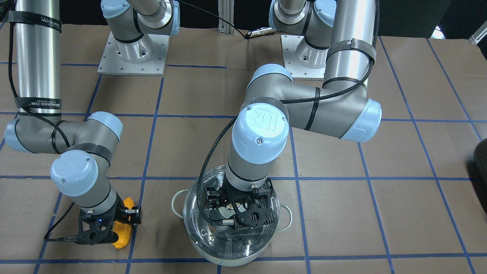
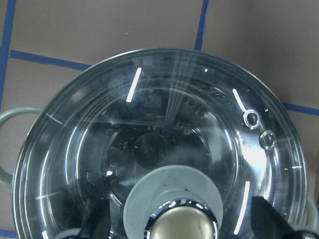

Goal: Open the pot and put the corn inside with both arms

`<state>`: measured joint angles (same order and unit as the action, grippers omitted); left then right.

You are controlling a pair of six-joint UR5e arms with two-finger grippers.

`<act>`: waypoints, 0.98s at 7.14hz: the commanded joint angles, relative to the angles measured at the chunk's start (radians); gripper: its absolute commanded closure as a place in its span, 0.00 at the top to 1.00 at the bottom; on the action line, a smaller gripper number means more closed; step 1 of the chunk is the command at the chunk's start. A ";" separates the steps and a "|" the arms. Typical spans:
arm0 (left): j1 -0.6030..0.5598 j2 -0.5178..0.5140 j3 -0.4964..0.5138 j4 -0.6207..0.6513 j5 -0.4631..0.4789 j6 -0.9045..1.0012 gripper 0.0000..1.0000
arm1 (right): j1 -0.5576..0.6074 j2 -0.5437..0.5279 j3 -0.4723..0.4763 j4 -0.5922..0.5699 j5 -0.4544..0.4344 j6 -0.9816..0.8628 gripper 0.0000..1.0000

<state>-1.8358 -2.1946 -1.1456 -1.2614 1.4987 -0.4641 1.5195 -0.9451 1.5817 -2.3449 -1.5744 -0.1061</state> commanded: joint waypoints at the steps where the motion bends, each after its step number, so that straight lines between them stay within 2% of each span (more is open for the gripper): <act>1: 0.000 -0.002 0.001 -0.006 -0.003 -0.008 0.27 | -0.002 -0.020 -0.006 0.018 -0.006 0.012 0.07; 2: 0.000 -0.002 0.001 -0.004 -0.005 -0.010 0.16 | -0.002 -0.096 -0.018 0.100 -0.006 0.016 0.08; 3: 0.000 -0.001 0.007 -0.006 -0.008 -0.010 0.15 | -0.001 -0.195 -0.022 0.245 -0.001 0.014 0.08; 4: 0.000 0.027 0.010 -0.010 -0.018 -0.008 0.15 | 0.001 -0.230 -0.022 0.286 0.001 0.019 0.08; 5: 0.013 0.070 0.020 -0.062 -0.018 0.007 0.15 | 0.011 -0.231 -0.028 0.277 0.002 0.029 0.08; 6: 0.051 0.114 0.035 -0.155 -0.015 0.080 0.15 | 0.078 -0.225 -0.082 0.286 0.002 0.119 0.08; 7: 0.157 0.157 0.012 -0.199 -0.014 0.185 0.15 | 0.191 -0.181 -0.183 0.350 -0.012 0.179 0.08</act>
<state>-1.7736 -2.0897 -1.1220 -1.3922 1.4832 -0.3838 1.6001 -1.1591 1.4947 -2.0496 -1.5756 -0.0041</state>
